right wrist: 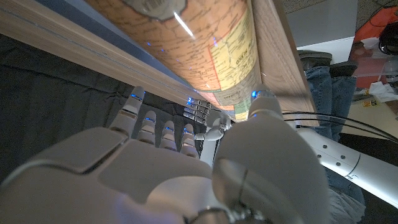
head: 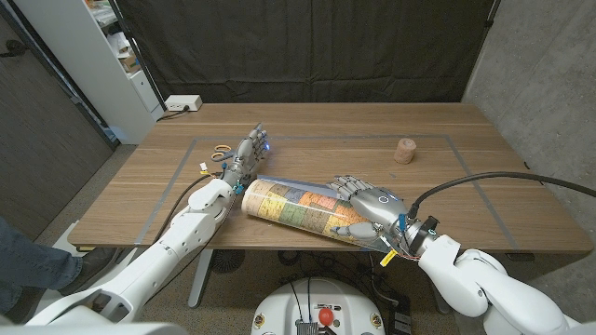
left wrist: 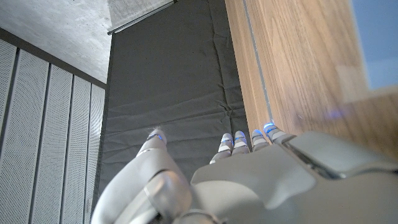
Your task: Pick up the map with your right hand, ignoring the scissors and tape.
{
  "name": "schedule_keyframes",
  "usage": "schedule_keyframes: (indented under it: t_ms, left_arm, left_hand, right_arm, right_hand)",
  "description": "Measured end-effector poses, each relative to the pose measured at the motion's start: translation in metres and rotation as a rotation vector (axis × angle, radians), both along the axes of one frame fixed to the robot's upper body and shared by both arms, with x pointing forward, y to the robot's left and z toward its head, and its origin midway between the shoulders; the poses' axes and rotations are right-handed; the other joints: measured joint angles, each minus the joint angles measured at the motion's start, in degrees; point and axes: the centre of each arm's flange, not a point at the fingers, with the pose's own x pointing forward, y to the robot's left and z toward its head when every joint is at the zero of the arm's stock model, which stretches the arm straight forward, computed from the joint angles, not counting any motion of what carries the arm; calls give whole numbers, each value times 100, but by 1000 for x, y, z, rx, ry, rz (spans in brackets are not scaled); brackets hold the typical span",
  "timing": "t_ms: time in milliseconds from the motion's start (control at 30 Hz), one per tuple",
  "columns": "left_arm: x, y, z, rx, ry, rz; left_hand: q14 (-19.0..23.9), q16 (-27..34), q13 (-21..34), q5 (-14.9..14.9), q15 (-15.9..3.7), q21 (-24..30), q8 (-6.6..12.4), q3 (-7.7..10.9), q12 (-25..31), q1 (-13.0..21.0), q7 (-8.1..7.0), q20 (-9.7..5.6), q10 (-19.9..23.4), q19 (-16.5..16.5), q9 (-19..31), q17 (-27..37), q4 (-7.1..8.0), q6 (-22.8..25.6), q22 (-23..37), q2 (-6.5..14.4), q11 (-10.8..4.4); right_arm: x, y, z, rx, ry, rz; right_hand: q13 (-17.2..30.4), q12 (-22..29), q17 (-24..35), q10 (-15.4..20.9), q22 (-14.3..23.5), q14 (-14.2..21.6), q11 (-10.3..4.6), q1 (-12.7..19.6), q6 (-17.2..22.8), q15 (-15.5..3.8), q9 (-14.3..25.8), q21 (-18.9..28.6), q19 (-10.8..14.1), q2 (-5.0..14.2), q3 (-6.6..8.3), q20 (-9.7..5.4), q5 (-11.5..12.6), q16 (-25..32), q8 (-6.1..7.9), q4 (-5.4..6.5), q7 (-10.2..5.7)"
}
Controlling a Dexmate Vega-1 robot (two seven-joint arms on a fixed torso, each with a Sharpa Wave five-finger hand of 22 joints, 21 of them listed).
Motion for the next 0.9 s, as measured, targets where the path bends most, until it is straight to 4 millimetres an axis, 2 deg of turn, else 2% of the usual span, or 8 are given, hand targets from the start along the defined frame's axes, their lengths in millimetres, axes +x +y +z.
schedule_keyframes:
  t_ms: [167,900]
  left_arm:
    - [-2,5,0,3,-2,7]
    - [-9,24,-2,3,0,31]
  left_hand:
    - [1,0,0,0,-1,-21,0,0,0,0,0,0,0,0,0,0,0,0,0,0,0]
    - [2,0,0,0,-2,-42,0,-24,0,-23,0,0,0,0,0,0,-23,0,0,23,0]
  right_arm:
    - [2,2,0,-3,5,-1]
    - [18,3,-2,0,45,-32]
  right_hand:
    - [0,8,0,40,0,31,-38,30,0,-31,0,0,61,30,-7,2,0,25,-9,-7,0]
    - [-1,8,1,80,-1,91,3,55,0,-31,-1,0,245,5,-6,-20,0,24,-45,-6,0]
